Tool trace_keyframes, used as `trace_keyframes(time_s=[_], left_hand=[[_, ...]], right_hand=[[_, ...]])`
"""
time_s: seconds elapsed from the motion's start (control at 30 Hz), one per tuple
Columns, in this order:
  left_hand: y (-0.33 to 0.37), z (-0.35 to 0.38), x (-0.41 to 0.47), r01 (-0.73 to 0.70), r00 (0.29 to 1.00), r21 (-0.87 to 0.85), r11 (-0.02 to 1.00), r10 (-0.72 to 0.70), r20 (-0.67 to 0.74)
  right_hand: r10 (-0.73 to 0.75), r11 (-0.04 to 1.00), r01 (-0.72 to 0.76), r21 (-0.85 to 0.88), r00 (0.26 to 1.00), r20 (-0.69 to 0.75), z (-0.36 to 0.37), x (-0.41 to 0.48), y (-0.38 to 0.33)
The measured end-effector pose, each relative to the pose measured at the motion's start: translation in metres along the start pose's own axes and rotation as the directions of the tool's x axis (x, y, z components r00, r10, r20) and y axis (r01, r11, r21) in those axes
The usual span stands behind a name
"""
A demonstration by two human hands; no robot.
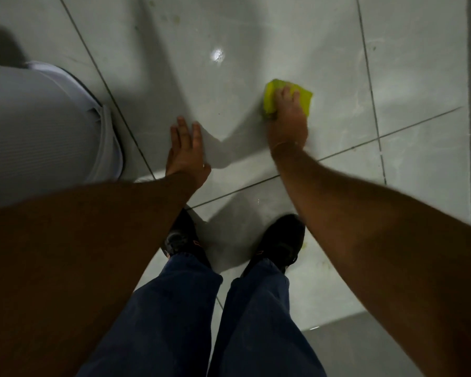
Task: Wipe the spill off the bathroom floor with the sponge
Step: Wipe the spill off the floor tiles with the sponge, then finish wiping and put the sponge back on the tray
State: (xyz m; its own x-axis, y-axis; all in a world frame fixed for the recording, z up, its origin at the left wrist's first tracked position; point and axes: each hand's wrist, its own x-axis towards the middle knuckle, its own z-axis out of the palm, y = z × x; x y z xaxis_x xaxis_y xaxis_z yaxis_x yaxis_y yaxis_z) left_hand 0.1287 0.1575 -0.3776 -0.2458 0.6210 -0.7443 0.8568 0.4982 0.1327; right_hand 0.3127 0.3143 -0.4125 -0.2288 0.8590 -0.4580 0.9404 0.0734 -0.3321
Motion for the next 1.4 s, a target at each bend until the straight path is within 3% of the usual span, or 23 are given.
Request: trace_keyframes(time_s=[0.07,0.13,0.2,0.27,0.33,0.47,0.57,0.6,0.73,0.87,1.0,1.1,1.2,1.3,1.4], left_hand=[[-0.002,-0.001,0.001,-0.011,1.000,-0.009,1.000,0.011,0.019],[-0.007,-0.002,0.002,-0.019,0.999,-0.022,1.000,0.020,0.027],[-0.012,-0.006,0.004,-0.015,0.998,-0.034,0.999,0.017,0.058],[-0.015,-0.017,0.001,-0.020,0.993,-0.025,0.999,0.023,0.113],[-0.014,-0.031,-0.010,-0.067,0.988,0.047,0.997,0.059,0.140],[-0.004,-0.055,-0.051,-0.090,0.992,0.115,0.989,0.078,0.103],[0.003,-0.074,-0.094,-0.065,0.995,0.114,0.991,0.056,0.081],[0.005,-0.080,-0.110,-0.053,0.996,0.109,0.993,0.046,0.072],[0.012,-0.102,-0.177,-0.002,1.000,0.027,1.000,0.002,0.005],[0.007,-0.126,-0.244,-0.006,0.995,-0.051,0.999,0.001,-0.097],[-0.016,-0.149,-0.299,0.078,0.958,-0.123,0.989,-0.109,-0.265],[-0.048,-0.168,-0.330,0.181,0.908,-0.174,0.968,-0.232,-0.348],[-0.088,-0.180,-0.352,0.286,0.840,-0.253,0.924,-0.369,-0.398],[-0.133,-0.185,-0.363,0.372,0.773,-0.341,0.864,-0.491,-0.401],[-0.174,-0.185,-0.366,0.415,0.731,-0.407,0.814,-0.564,-0.383]], right_hand=[[-0.252,0.966,0.255,-0.036,0.965,0.077,0.020,-0.029,-0.018],[-0.511,0.850,0.526,-0.027,0.836,0.199,0.042,-0.065,-0.030],[-0.581,0.763,0.644,-0.054,0.720,0.379,0.052,-0.100,-0.030],[-0.492,0.770,0.630,-0.102,0.689,0.532,0.052,-0.124,-0.028],[-0.406,0.818,0.563,-0.117,0.709,0.576,0.042,-0.140,-0.036],[-0.151,0.988,0.143,0.056,0.844,0.515,-0.005,-0.174,-0.050],[-0.048,0.978,-0.053,0.202,0.884,0.466,-0.046,-0.194,-0.067],[-0.043,0.976,-0.058,0.209,0.892,0.449,-0.063,-0.198,-0.075],[-0.004,0.996,-0.030,0.081,0.922,0.387,-0.120,-0.210,-0.107],[-0.007,0.990,-0.033,0.137,0.959,0.282,-0.170,-0.224,-0.151],[-0.140,0.956,0.073,0.284,0.965,0.223,-0.198,-0.246,-0.212],[-0.225,0.939,0.127,0.319,0.930,0.292,-0.199,-0.267,-0.266],[-0.386,0.900,0.277,0.336,0.864,0.322,-0.188,-0.289,-0.320],[-0.536,0.834,0.427,0.349,0.774,0.336,-0.169,-0.305,-0.371],[-0.614,0.787,0.535,0.306,0.728,0.306,-0.145,-0.311,-0.410]])
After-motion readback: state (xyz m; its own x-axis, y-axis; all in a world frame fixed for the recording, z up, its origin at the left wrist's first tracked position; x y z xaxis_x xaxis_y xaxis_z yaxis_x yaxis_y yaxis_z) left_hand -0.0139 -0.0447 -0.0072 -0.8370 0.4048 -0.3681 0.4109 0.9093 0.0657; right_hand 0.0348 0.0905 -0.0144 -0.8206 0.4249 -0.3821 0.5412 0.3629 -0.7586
